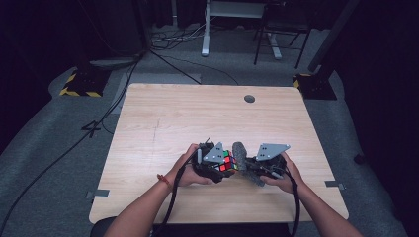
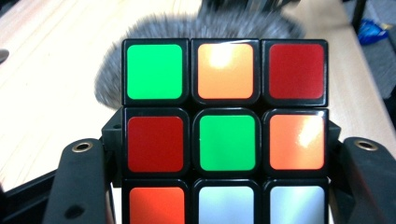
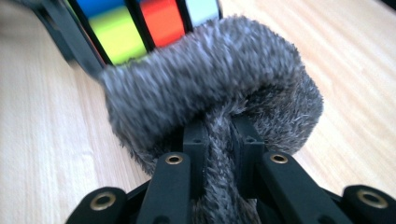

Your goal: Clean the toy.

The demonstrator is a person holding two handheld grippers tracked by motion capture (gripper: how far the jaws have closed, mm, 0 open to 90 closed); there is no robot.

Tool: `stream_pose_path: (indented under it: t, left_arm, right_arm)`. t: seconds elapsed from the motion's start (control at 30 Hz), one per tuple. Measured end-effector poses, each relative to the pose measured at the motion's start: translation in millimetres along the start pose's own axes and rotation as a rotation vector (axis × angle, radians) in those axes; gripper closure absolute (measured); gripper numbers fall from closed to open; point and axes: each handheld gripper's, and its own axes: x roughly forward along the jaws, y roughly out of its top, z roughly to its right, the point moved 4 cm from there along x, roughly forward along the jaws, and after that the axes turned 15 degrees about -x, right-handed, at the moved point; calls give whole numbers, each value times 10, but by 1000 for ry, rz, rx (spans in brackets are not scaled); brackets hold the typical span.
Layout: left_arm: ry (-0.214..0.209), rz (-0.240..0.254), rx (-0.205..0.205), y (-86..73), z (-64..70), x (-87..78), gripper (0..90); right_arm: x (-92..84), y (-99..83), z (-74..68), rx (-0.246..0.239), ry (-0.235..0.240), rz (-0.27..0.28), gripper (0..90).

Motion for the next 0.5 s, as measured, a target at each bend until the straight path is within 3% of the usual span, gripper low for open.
stream_pose_path:
  t: [0.1,0.23,0.5]
  left_arm:
    - [-4,5,11,13,12,-12,336]
    - [7,-11,12,-24,0,37,335]
    - [13,-24,12,-46,-36,44,333]
  right_arm:
    - [55,-44,-13,10,21,-8,793]
    - [18,21,-30,27,40,66,794]
    - [-109,75,-13,34,19,134,795]
